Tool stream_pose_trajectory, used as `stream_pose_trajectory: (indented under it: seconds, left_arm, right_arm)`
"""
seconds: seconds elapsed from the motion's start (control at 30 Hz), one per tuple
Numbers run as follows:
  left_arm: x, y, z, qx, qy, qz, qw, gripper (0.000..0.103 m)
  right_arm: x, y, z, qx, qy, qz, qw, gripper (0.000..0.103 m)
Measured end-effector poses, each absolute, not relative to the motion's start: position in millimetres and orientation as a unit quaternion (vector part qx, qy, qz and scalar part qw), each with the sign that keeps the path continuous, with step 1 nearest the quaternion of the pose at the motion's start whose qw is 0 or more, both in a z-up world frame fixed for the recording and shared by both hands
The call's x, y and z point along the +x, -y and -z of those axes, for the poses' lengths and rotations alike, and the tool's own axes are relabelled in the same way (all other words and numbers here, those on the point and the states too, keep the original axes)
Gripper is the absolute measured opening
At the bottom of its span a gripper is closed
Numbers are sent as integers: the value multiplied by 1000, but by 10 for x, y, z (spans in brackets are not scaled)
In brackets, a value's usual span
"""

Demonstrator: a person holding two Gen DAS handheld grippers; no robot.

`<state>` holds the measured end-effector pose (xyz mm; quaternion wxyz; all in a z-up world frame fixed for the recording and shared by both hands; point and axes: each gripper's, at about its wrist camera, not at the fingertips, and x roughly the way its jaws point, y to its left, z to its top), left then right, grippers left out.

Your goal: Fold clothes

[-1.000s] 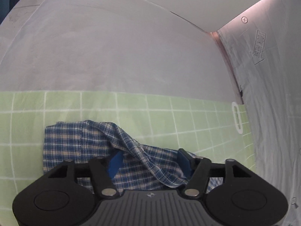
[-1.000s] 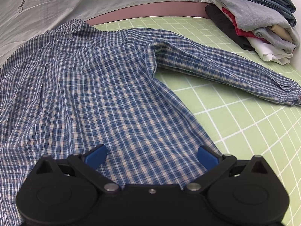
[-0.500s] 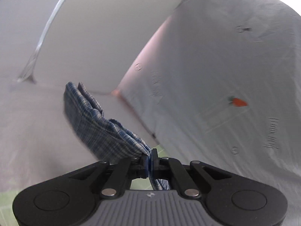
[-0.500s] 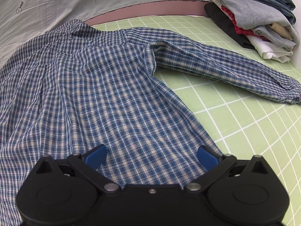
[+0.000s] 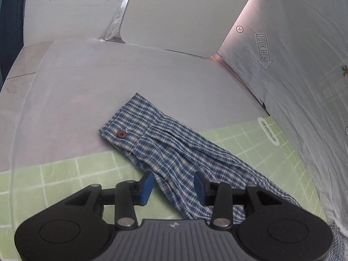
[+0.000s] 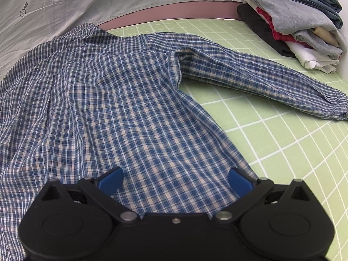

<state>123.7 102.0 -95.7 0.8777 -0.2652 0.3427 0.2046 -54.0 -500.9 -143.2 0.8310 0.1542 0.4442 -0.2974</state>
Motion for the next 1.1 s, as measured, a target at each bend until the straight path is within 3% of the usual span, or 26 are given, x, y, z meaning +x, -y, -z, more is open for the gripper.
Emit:
stream_pose_trajectory:
  seconds: [0.23,0.43,0.87,1.1]
  left_arm:
    - [1221,-945,1081,-274,-373,-205,863,56]
    - [1383,-487,1109,-219,-407,-150,874,65]
    - [1975,29,1235,-143,-447,-129,874,70]
    - [2235,196,1303,-88,-448,-146,878,81]
  right_arm:
    - [-531,5012,1432,153,-445,292,833,103]
    - [-304,5080,1394,133,-452,281,836,103]
    - [1019,5499,1239,90,-407,243,876,103]
    - [1379,5441,1116,-45,-351,289,890,103]
